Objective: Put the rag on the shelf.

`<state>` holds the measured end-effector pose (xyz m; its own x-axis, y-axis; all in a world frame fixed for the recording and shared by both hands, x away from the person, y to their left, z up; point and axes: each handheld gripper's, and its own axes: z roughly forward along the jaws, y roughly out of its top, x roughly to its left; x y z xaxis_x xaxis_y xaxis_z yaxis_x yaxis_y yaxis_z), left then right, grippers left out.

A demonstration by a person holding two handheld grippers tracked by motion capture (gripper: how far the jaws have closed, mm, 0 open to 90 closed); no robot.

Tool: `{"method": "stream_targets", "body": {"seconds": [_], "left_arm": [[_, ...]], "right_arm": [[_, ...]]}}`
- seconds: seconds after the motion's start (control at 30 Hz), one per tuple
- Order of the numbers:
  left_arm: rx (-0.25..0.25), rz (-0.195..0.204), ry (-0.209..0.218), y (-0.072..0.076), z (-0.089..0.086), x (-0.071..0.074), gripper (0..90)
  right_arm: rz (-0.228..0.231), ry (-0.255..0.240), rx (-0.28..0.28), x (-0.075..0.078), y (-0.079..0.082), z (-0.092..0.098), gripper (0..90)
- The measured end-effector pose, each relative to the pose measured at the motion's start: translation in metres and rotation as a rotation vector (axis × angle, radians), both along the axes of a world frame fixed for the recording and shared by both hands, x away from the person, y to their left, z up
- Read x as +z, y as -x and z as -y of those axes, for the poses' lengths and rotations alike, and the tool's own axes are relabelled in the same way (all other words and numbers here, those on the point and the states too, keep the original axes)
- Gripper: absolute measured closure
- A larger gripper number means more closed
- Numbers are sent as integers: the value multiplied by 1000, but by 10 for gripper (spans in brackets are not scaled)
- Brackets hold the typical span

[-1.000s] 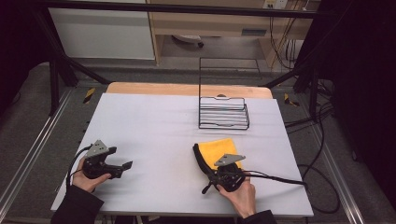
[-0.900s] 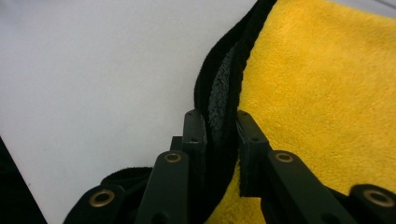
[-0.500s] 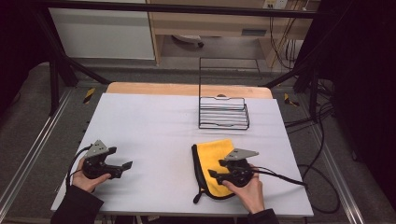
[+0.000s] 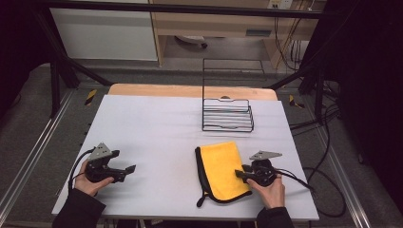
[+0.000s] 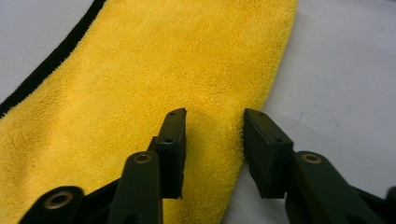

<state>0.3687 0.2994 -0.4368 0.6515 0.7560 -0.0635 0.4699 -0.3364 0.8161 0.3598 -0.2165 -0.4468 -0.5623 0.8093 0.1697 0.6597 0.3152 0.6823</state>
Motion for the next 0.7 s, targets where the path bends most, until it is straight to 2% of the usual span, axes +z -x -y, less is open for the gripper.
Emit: {"method": "stream_targets", "body": {"seconds": [0.1, 0.17, 0.23, 0.47, 0.6, 0.7], "left_arm": [[-1, -3, -2, 0, 1, 0, 68], [-1, -4, -1, 0, 2, -1, 69], [-5, -3, -4, 0, 2, 0, 68], [-7, -6, -1, 0, 5, 0, 68], [-14, -15, -12, -1, 7, -1, 66], [-16, -17, -15, 0, 10, -1, 64]], "right_arm": [[-25, -15, -12, 0, 1, -1, 706], [-44, -29, -21, 2, 1, 0, 801], [-53, -37, -31, 3, 2, 0, 843], [-58, -55, -52, 12, 10, 4, 859], [-68, -32, -54, 12, 16, 4, 851], [-49, -18, -34, 9, 16, 5, 798]]}}
